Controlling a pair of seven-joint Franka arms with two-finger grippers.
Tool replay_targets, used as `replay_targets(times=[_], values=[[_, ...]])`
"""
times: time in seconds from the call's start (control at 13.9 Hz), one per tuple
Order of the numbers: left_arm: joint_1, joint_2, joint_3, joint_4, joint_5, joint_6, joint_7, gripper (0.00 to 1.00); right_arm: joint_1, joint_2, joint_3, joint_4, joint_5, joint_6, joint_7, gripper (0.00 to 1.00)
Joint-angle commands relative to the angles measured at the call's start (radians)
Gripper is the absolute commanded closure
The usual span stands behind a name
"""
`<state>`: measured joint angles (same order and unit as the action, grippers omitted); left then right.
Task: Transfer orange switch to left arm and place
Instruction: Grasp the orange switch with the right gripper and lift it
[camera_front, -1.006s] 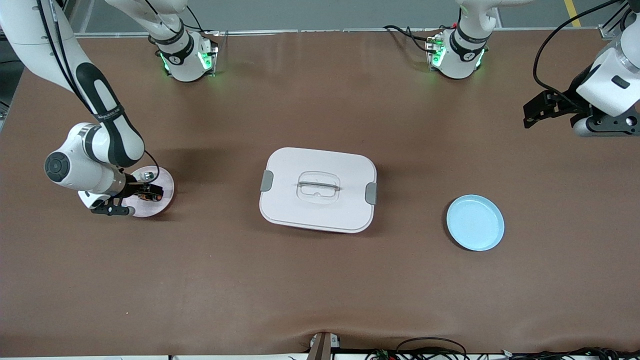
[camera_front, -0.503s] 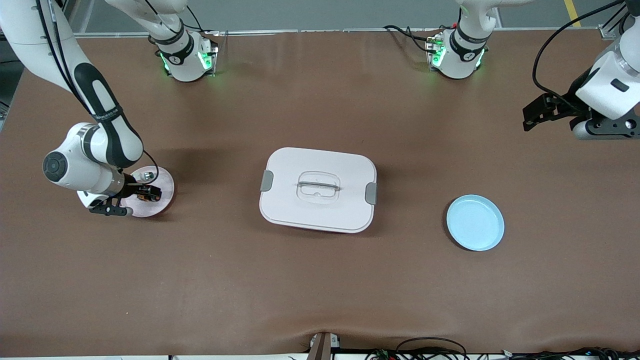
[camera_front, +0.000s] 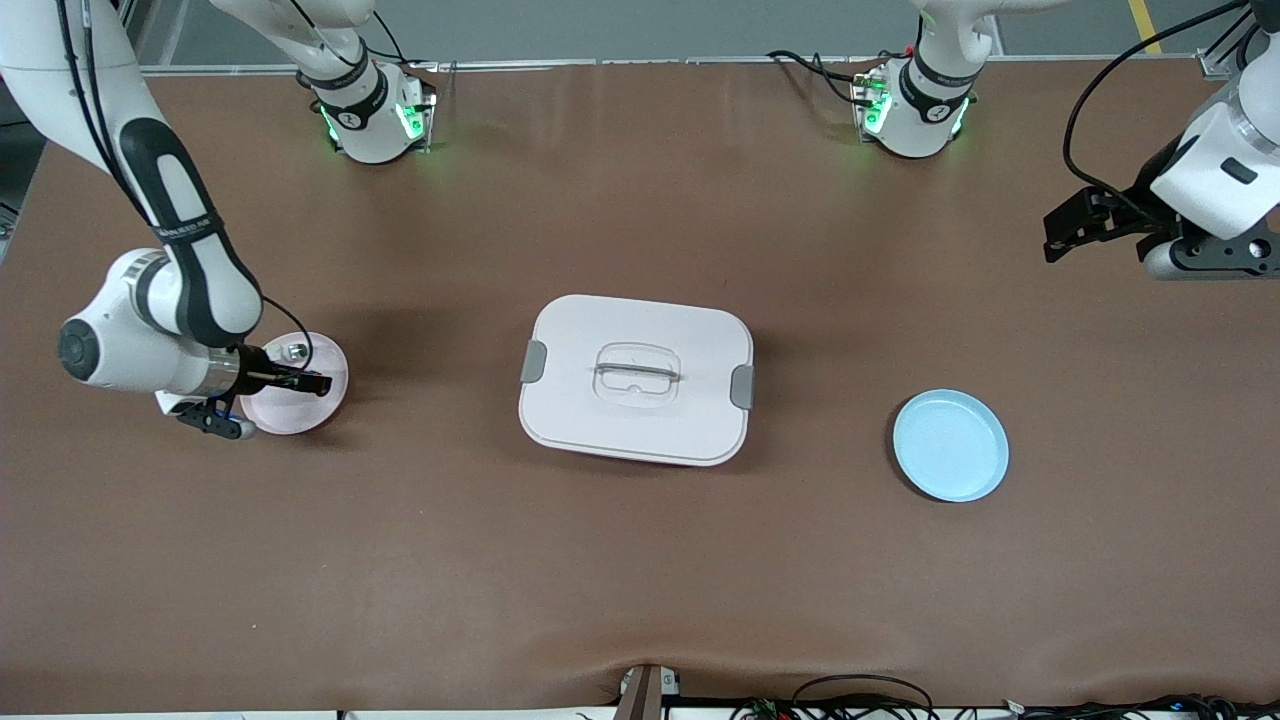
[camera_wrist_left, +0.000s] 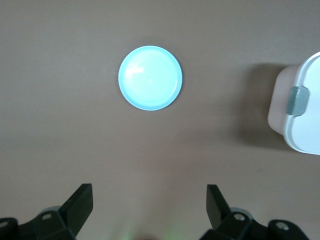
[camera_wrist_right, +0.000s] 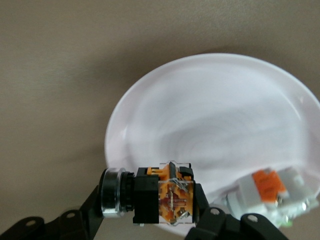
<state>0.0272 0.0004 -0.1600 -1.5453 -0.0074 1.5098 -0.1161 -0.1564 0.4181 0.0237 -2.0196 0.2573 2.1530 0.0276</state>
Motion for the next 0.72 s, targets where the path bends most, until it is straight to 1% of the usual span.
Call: replay_targets(times=[0.0,0.14,0.22,0.43,0.5,0.65], values=[[0.003,0.006,-0.006,0.016,-0.034,0.001,-0.004,0.00,0.029,-0.073,0.005,0.038,0.036,-0.128,0.116,1.00],[0.000,0.004,-0.009,0.016,-0.057,0.000,-0.004,0.00,0.069,-0.097,0.005,0.074,0.106,-0.211,0.213,1.00],[0.005,0.004,-0.021,0.016,-0.069,0.000,-0.007,0.00,0.096,-0.107,0.005,0.096,0.138,-0.249,0.269,1.00],[0.005,0.000,-0.026,0.016,-0.085,-0.002,-0.007,0.00,0.170,-0.125,0.005,0.163,0.189,-0.335,0.461,1.00],[0.005,0.000,-0.039,0.016,-0.085,-0.002,-0.013,0.00,0.196,-0.131,0.005,0.185,0.207,-0.358,0.521,1.00],[0.002,0.007,-0.059,0.014,-0.112,0.003,-0.052,0.00,0.250,-0.130,0.005,0.252,0.211,-0.399,0.641,1.00]])
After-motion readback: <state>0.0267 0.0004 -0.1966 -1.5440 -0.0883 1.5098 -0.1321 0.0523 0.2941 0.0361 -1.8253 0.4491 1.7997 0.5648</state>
